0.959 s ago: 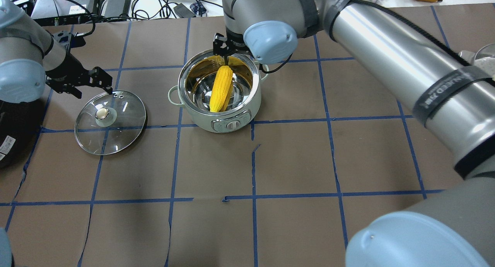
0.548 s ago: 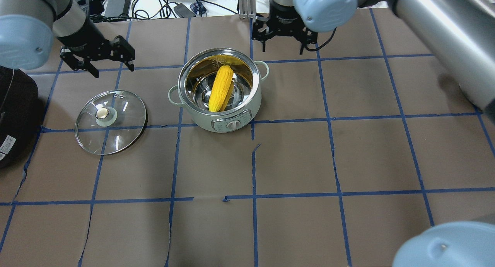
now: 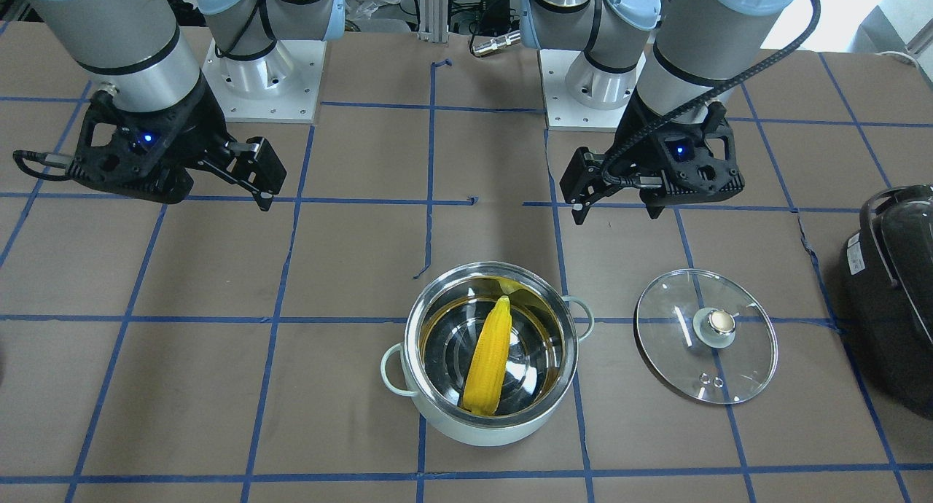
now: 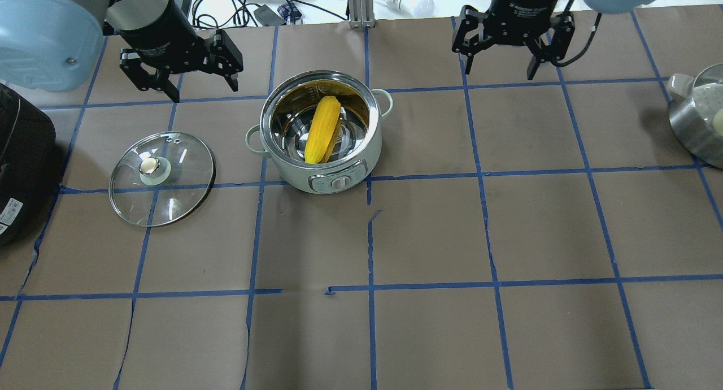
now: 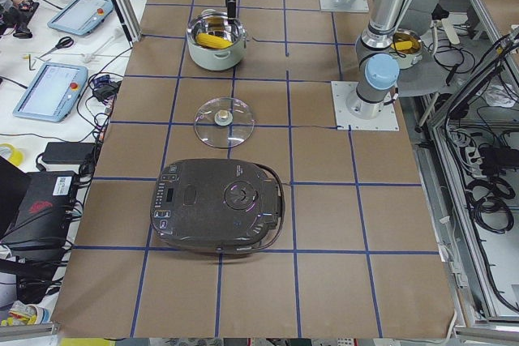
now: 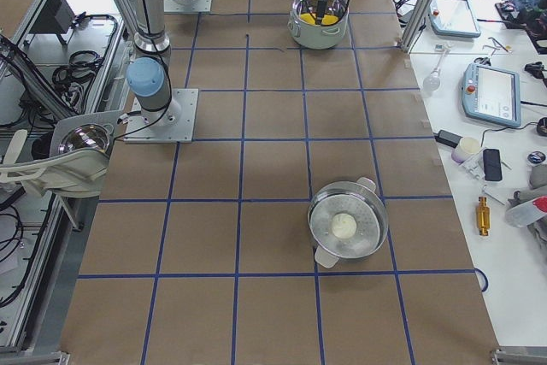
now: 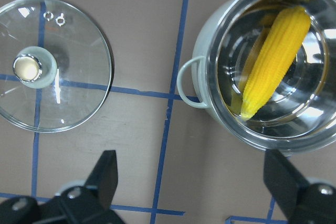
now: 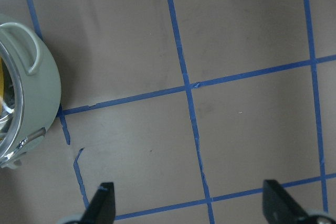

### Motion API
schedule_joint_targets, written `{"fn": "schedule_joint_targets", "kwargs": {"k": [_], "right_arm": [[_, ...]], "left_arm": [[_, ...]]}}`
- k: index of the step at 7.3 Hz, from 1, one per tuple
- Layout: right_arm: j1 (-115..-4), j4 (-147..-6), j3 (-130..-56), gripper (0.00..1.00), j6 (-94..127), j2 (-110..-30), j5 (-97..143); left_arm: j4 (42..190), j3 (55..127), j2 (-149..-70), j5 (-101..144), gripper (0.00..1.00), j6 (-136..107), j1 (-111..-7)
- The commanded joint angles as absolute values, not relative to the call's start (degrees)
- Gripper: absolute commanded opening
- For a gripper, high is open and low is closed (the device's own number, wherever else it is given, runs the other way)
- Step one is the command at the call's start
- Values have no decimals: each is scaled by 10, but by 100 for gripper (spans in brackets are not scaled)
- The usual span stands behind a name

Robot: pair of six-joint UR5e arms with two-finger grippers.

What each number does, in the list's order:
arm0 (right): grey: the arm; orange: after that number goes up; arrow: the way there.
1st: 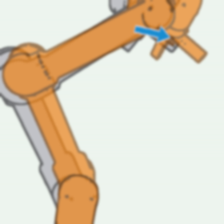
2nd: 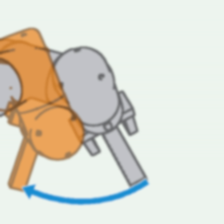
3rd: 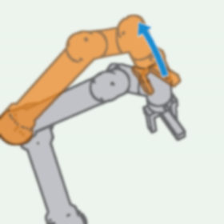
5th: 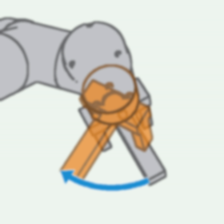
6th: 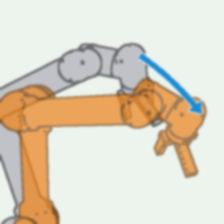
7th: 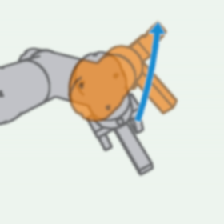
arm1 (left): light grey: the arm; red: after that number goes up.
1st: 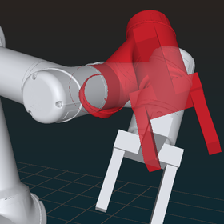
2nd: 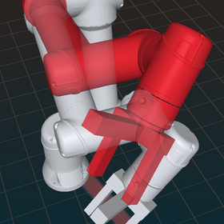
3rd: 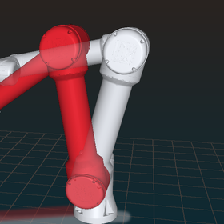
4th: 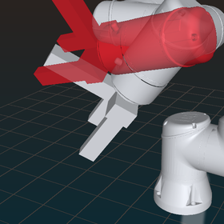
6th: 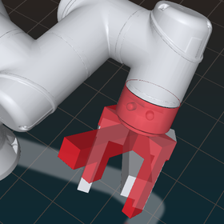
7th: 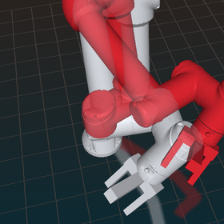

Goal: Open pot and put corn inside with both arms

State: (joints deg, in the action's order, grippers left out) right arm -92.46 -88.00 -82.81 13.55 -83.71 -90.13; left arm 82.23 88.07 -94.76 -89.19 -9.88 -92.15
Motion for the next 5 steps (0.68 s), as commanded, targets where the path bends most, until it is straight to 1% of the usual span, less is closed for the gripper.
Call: {"fn": "schedule_joint_targets", "kwargs": {"k": [1, 5], "right_arm": [[-924, -882, -860, 100, 134, -866, -899], [-924, -882, -859, 100, 134, -866, -900]], "left_arm": [[822, 883, -939, -901, 98, -101, -926], [822, 880, -932, -901, 98, -100, -926]]}}
